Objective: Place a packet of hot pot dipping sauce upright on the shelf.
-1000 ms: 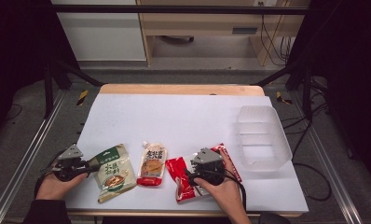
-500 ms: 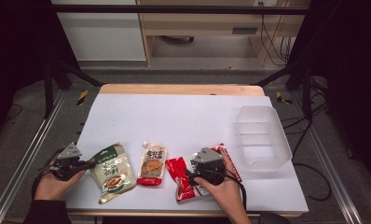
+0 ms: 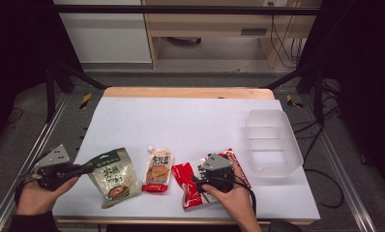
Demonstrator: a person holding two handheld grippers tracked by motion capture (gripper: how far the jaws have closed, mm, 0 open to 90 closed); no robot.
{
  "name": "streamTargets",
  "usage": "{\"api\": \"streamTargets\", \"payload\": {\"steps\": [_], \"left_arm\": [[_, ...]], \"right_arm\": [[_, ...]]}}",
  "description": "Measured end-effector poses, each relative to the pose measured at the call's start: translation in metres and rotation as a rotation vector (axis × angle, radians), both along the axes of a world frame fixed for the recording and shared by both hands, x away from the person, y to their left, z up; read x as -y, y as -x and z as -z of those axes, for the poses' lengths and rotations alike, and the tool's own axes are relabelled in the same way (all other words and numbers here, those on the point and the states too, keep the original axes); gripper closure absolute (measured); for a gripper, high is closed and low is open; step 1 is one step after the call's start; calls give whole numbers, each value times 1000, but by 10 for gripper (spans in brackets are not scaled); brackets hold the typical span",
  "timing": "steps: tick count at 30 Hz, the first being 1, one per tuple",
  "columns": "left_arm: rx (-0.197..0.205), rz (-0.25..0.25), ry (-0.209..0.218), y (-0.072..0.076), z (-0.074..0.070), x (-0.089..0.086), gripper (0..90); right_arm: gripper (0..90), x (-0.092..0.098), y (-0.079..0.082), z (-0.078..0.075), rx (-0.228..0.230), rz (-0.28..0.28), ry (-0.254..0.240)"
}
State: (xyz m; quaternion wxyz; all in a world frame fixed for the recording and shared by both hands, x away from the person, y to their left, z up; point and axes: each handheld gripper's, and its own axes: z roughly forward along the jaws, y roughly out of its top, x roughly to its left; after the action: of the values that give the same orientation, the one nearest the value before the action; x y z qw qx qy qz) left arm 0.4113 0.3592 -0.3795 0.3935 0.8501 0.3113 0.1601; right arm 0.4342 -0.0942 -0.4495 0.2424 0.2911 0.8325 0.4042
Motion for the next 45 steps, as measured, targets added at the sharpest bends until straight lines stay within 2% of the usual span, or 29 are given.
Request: {"api": "streamTargets", "payload": {"steps": [4,7,10,12,14,16,22,24,25,28,32,33,37,41,45], "left_arm": [[32,48,-5,14,-14,11,900],[44,98,-25,22,-24,23,900],[62,160,-54,29,-32,35,900],[70,196,-81,33,-39,42,900],[77,208,-86,34,-45,45,900],[82,214,-84,33,-53,50,900],[115,213,-124,18,-69,68,900],[133,223,-143,12,-74,76,900],[138,223,-147,9,-75,79,900],[150,229,-151,-6,-80,91,900],[148,259,-158,-20,-80,108,900],[145,269,-163,-22,-81,111,900],[145,298,-185,-29,-79,125,900],[136,310,-188,-36,-76,136,900],[129,323,-184,-42,-72,144,900]], "right_arm": [[233,-3,2,-2,-6,-65,6],[228,-7,2,-8,-22,-130,20],[207,-11,0,-16,-24,-163,34],[183,-13,-1,-22,-32,-182,16],[162,-14,-3,-27,-31,-193,18],[217,-14,-7,-32,-37,-211,24],[167,-24,-17,-52,-27,-262,89],[160,-27,-18,-66,-1,-265,116],[160,-27,-18,-66,-1,-265,116],[197,-29,-18,-81,14,-278,128],[241,-29,-22,-99,-34,-323,186],[251,-29,-22,-105,-15,-332,204],[257,-35,-25,-123,12,-365,262],[316,-47,-36,-131,-13,-382,305],[404,-60,-39,-138,-15,-410,324]]}}
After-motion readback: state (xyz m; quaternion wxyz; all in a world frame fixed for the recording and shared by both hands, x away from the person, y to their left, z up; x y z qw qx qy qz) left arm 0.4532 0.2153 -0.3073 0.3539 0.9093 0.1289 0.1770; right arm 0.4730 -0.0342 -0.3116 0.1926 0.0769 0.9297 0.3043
